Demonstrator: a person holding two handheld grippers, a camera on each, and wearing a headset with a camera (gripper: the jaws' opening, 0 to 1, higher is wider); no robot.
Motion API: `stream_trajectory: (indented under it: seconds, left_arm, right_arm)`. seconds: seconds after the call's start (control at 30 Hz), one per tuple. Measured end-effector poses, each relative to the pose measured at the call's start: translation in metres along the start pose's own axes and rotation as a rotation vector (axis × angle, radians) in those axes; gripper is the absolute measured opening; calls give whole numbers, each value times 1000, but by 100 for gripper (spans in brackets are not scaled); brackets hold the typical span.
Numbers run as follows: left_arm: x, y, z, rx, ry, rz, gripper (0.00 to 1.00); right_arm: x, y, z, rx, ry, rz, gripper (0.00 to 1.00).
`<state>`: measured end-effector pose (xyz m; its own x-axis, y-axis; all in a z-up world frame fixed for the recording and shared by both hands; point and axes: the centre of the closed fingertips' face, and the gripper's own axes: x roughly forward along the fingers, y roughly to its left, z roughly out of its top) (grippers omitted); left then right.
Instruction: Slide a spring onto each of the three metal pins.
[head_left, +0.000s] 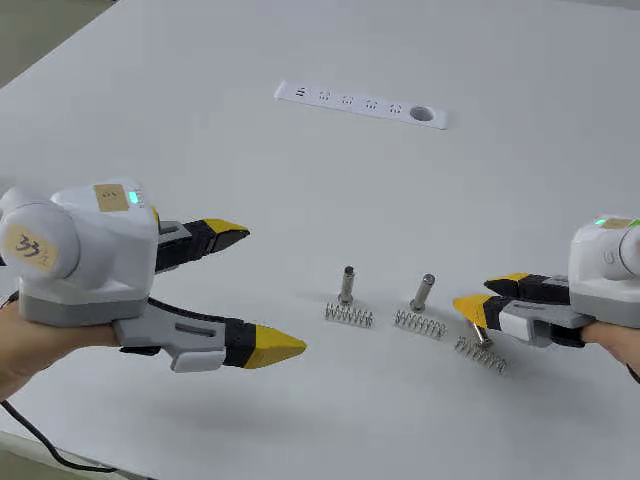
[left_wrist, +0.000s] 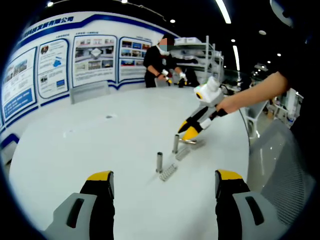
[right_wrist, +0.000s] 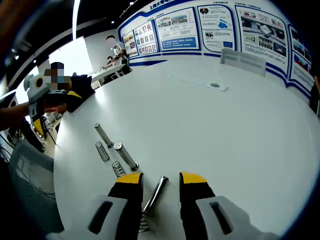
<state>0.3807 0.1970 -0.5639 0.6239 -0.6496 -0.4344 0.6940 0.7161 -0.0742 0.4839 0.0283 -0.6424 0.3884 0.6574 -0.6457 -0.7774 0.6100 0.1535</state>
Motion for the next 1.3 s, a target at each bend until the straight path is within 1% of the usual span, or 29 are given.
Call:
stream_trajectory:
  seconds: [0.1, 0.23, 0.37, 0.43, 0.53, 0.57, 0.63, 0.67, 0.83, 0.9, 1.0, 1.03, 1.1, 1.13, 1.17, 1.27, 1.3]
  left_arm:
    - [-1, 2, 1, -3, -7, 10, 85]
    - [-3, 4, 1, -10, -10, 16, 84]
    - [-3, 5, 2, -13, -14, 21, 84]
    - [-4, 5, 1, -12, -10, 23, 84]
    - [-4, 3, 0, -10, -7, 21, 84]
    - [-4, 3, 0, -9, -9, 22, 84]
    - [-6, 3, 3, -15, -24, 26, 83]
    - [-6, 4, 4, -19, -31, 28, 83]
    - [-9, 6, 6, -34, -41, 39, 82]
    - [-9, 6, 5, -36, -42, 38, 82]
    - [-9, 4, 3, -33, -35, 37, 82]
    - [-9, 4, 2, -31, -31, 38, 82]
    - [-9, 2, 1, -35, -31, 36, 81]
    - [-9, 1, 2, -35, -33, 35, 81]
    - [-9, 0, 2, -33, -32, 33, 81]
    - [-11, -4, 1, 5, -2, 24, 81]
    - [-12, -4, 2, 11, -2, 24, 82]
  right_arm:
    - [1, -3, -1, 27, 8, -23, 27]
    - [3, -5, -7, 50, 38, -37, 24]
    - [5, -1, -9, 72, 52, -30, 20]
    - [7, 1, -11, 65, 66, -29, 19]
    - [8, -1, -15, 38, 91, -47, 18]
    - [8, -1, -16, 33, 96, -53, 18]
    - [8, -2, -18, 27, 112, -63, 18]
    - [8, -3, -17, 9, 107, -70, 17]
    - [10, -5, -18, -21, 136, -100, 14]
    - [11, -5, -18, -73, 151, -110, 13]
    - [11, -6, -18, -85, 177, -130, 11]
    - [10, -5, -20, -52, 199, -132, 9]
    - [11, -7, -19, -53, 211, -143, 9]
    - [10, -7, -20, -32, 215, -153, 9]
    - [10, -7, -20, -14, 212, -155, 9]
    - [8, -9, -20, 20, 210, -160, 8]
    - [8, -9, -21, 28, 209, -159, 8]
